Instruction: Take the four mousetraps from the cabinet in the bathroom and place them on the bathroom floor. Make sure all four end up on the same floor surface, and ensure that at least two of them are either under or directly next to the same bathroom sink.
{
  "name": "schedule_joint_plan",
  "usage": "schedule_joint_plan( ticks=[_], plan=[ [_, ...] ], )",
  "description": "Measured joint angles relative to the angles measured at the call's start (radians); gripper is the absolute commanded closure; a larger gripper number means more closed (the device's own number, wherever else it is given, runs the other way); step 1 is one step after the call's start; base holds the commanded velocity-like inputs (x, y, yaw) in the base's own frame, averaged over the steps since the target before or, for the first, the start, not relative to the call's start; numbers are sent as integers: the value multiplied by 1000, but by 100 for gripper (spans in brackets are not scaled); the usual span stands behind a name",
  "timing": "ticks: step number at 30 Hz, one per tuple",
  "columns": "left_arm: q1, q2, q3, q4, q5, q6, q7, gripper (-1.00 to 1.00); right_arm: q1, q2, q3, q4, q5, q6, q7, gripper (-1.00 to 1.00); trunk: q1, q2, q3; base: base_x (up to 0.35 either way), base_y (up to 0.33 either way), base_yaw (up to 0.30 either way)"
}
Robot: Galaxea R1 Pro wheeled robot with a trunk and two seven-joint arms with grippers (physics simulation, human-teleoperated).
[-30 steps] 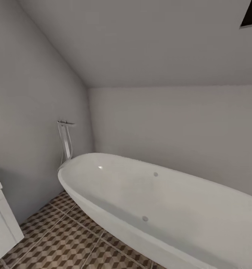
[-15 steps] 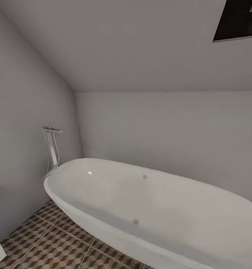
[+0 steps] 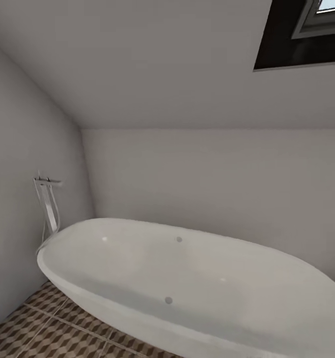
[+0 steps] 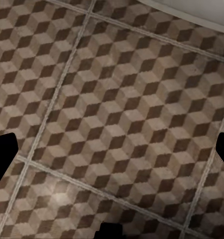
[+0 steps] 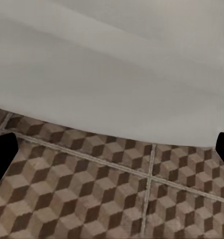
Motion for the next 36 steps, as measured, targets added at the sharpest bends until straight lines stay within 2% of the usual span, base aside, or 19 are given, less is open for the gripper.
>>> schedule_joint_plan(
  ticks=[19, 36],
  plan=[
    [0, 0, 0, -3, 0, 0, 0, -100, 2, 1, 1, 1, -1, 1, 1, -100, -73, 133, 83, 0, 0, -211],
    [11, -3, 0, -12, 0, 1, -1, -100, 28, 2, 1, 4, -1, 5, 1, -100, -138, 252, 158, 0, 0, -203]
  ],
)
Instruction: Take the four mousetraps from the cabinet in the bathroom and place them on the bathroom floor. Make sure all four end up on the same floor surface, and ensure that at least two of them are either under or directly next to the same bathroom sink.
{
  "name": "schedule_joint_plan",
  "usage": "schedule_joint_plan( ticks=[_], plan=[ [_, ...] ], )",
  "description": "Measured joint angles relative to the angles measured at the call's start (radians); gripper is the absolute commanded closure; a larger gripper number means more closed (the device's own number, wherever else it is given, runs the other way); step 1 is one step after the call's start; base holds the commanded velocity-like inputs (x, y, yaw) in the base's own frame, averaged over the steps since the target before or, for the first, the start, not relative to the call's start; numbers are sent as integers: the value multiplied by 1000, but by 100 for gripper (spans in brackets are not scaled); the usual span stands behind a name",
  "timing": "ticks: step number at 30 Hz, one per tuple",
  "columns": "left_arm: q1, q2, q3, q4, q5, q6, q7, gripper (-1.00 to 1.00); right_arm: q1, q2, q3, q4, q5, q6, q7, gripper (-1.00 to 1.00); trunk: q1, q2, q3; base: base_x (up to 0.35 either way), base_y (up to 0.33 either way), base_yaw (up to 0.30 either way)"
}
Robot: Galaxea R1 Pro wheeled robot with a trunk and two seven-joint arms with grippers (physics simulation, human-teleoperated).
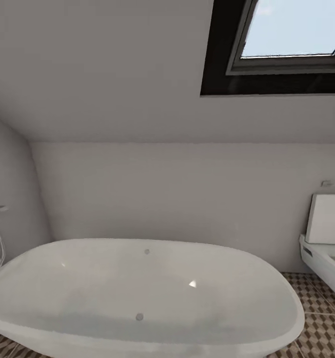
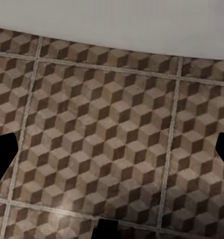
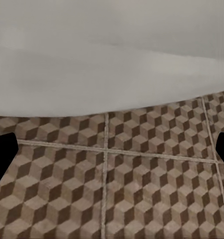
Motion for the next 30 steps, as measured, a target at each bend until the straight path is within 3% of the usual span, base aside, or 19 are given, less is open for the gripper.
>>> schedule_joint_plan(
  ticks=[7, 30],
  plan=[
    [2, 0, 0, -11, 0, 0, 0, -100, 12, -2, 0, 6, 0, 1, 0, -100, -27, 49, 28, 0, 0, -90],
    [3, 0, 0, -62, 0, 10, 7, -100, 23, 0, 0, 28, 0, 7, 5, -100, -27, 49, 29, 0, 0, -4]
  ],
)
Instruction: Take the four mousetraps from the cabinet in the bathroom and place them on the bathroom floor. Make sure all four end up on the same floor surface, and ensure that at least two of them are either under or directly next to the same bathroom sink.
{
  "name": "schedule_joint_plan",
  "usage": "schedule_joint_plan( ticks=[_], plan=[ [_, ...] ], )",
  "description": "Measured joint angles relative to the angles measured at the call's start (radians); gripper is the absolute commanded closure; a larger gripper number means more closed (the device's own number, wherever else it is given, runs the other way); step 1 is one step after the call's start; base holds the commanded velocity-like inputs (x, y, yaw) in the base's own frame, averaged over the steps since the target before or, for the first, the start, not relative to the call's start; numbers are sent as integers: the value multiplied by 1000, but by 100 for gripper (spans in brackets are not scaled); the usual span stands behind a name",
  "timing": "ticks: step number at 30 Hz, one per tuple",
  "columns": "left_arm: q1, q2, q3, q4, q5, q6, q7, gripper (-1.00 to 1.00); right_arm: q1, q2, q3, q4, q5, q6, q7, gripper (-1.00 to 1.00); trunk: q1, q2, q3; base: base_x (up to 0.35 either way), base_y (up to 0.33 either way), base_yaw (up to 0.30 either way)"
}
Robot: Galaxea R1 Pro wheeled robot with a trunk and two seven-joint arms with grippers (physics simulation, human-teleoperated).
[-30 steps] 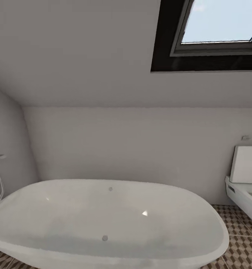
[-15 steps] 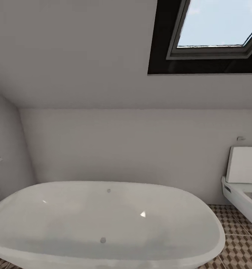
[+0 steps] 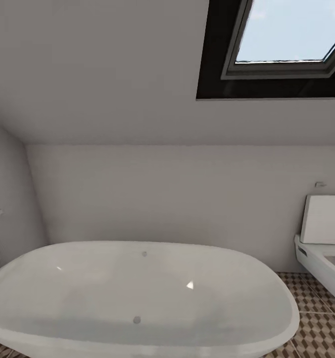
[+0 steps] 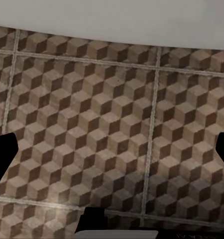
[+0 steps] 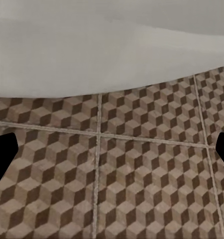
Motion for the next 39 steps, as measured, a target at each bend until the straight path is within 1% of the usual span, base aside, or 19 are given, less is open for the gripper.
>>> schedule_joint_plan(
  ticks=[4, 6, 7, 9, 11, 12, 13, 14, 18, 26, 34, 39],
  plan=[
    [8, 0, 0, -6, 0, 0, 1, -100, 1, 2, 0, 0, -1, 18, 0, -100, 0, 0, 0, 0, 0, 0],
    [15, -1, 0, -6, 0, 4, 2, -100, 1, 3, 0, -1, -1, 53, -1, -100, 0, 0, 0, 0, 0, 0],
    [19, -2, 0, -7, 0, 11, 3, -100, 1, 3, -1, -3, -1, 90, -1, -100, 0, 0, 0, 0, 0, 0],
    [21, -3, 0, -7, 1, 23, 4, -100, 1, 3, -2, -6, -1, 139, -2, -100, 0, 0, 0, 0, 0, 0],
    [23, -2, -1, -4, 4, 54, 5, -100, 1, 3, -5, -9, 1, 236, -1, -100, 0, 0, 0, 0, 0, 0],
    [23, -2, -2, -4, 6, 64, 5, -100, 1, 3, -5, -10, 1, 258, 0, -100, 0, 0, 0, 0, 0, 0],
    [24, -3, -4, -2, 14, 92, 6, -100, 1, 2, -8, -13, 2, 300, 5, -100, 0, 0, 0, 0, 0, 0],
    [24, -4, -5, -1, 17, 101, 6, -100, 0, 2, -8, -13, 2, 311, 7, -100, 0, 0, 0, 0, 0, 0],
    [24, -5, -4, 0, 37, 128, 6, -100, 0, 2, -10, -14, 2, 338, 14, -100, 0, 0, 0, 0, 0, 0],
    [25, -5, -4, 3, 68, 139, 10, -100, 1, 2, -11, -14, 1, 353, 17, -100, 0, 0, 0, 0, 0, 0],
    [25, -7, -4, -1, 79, 139, 51, -100, 1, 3, -12, -14, 1, 358, 18, -100, 0, 0, 0, 0, 0, 0],
    [25, -7, -4, -3, 81, 137, 61, -100, 1, 4, -12, -14, 1, 370, 25, -100, 0, 0, 0, 0, 0, 0]
  ],
)
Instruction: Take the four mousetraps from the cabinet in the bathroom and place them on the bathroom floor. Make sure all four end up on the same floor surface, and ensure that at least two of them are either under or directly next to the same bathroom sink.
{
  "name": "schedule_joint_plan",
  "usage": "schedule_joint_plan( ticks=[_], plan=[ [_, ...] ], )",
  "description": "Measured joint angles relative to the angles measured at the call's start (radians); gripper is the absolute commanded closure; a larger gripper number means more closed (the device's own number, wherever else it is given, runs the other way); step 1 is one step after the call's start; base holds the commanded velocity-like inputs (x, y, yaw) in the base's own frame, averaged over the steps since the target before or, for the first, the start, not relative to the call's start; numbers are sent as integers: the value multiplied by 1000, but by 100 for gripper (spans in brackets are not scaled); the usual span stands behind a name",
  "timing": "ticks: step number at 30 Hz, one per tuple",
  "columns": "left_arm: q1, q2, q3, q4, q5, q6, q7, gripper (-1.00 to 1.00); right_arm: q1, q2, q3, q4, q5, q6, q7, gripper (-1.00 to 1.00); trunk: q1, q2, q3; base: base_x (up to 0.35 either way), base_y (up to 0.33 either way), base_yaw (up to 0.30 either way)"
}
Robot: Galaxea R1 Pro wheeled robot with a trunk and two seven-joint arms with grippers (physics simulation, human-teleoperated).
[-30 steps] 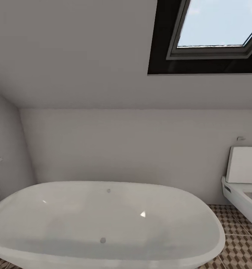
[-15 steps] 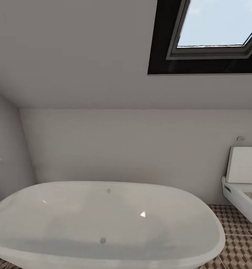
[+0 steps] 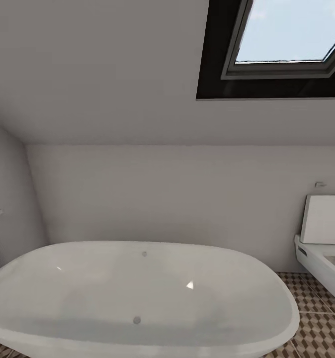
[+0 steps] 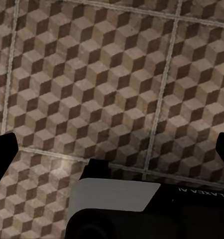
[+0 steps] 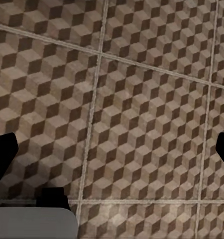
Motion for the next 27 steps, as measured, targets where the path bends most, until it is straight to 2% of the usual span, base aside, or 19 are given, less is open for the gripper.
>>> schedule_joint_plan(
  ticks=[5, 12, 27],
  plan=[
    [0, 1, 0, -4, 1, -2, 1, -100, 0, 0, 0, 0, 0, 38, 31, -100, 0, 0, 0, 0, 0, 0],
    [0, 0, 0, -6, 1, -3, 2, -100, -1, -1, -1, 1, -2, 114, 107, -100, 0, 0, 0, 0, 0, 0],
    [0, 1, 0, -7, 1, -4, 1, -100, -1, 0, 1, 1, -1, 134, 135, -100, 0, 0, 0, 0, 0, 0]
  ],
)
